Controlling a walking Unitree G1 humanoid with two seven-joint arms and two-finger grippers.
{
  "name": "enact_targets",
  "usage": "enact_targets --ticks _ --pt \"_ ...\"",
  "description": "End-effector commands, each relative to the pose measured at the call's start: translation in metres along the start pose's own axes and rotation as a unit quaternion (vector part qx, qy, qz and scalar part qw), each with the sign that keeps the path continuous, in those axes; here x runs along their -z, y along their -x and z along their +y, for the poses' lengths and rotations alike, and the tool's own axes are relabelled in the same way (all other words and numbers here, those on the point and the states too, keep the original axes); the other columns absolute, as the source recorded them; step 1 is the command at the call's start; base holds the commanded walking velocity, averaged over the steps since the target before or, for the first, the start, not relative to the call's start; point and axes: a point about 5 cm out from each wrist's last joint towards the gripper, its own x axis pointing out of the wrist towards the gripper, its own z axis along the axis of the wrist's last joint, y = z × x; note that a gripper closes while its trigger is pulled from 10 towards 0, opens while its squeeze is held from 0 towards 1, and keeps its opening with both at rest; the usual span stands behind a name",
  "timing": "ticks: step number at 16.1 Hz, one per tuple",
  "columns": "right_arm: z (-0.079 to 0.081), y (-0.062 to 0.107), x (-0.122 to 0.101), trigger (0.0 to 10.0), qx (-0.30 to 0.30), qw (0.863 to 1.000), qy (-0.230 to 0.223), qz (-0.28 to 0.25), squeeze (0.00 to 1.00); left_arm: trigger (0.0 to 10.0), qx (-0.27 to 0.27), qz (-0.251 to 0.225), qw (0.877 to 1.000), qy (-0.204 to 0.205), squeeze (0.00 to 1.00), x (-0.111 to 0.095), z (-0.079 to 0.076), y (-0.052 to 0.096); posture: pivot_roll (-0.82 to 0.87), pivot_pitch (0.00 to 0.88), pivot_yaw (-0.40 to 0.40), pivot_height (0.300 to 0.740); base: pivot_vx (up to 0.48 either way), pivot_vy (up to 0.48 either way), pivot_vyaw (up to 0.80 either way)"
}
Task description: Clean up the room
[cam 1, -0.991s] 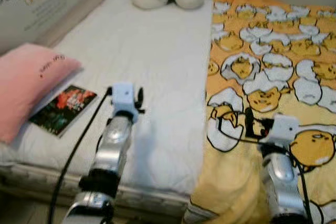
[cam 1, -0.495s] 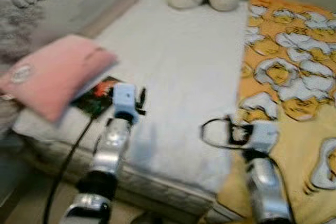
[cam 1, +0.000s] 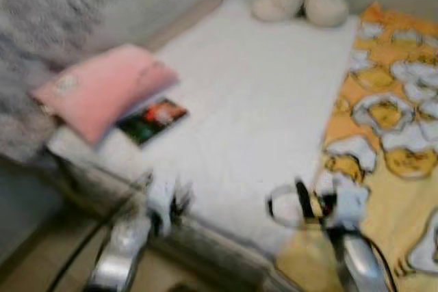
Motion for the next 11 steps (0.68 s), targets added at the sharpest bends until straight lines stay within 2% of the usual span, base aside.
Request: enact_targets --ticks 1,3,5,7,8,11 --pt "-0.001 -0.005 0.004 10.0 -0.002 1.0 -0.004 0.01 0.0 10.0 0.021 -0.076 0.997 -0.009 0.0 -0.037 0.004 -0.006 0.03 0.0 0.055 0.74 0.0 -0.442 0.52" --pt "-0.002 -0.011 0.001 10.0 0.011 0.999 -0.03 0.005 0.0 10.0 -0.015 -0.104 0.994 -0.012 0.0 -0.05 0.008 -0.012 0.03 0.0 0.055 0.74 0.0 -0.187 0.5" --pt "0.008 -0.015 -0.006 10.0 -0.008 0.999 -0.052 -0.007 0.0 10.0 -0.056 -0.156 0.984 -0.06 0.0 -0.07 0.008 -0.009 0.04 0.0 0.054 0.74 0.0 0.0 0.5" --pt "0.015 -0.017 -0.009 10.0 -0.024 0.997 -0.065 -0.016 0.0 10.0 -0.079 -0.185 0.979 -0.036 0.0 -0.084 0.016 -0.006 0.03 0.0 0.056 0.74 0.0 0.0 0.5" --pt "0.015 -0.02 -0.014 10.0 -0.031 0.996 -0.082 -0.026 0.0 10.0 -0.086 -0.193 0.977 -0.01 0.0 -0.087 0.02 -0.007 0.03 0.0 0.059 0.74 0.0 0.48 0.49" --pt "0.017 -0.026 -0.023 10.0 -0.045 0.995 -0.087 -0.038 0.0 10.0 -0.094 -0.189 0.978 -0.003 0.0 -0.085 0.019 -0.011 0.02 0.0 0.061 0.74 0.0 0.466 0.49"
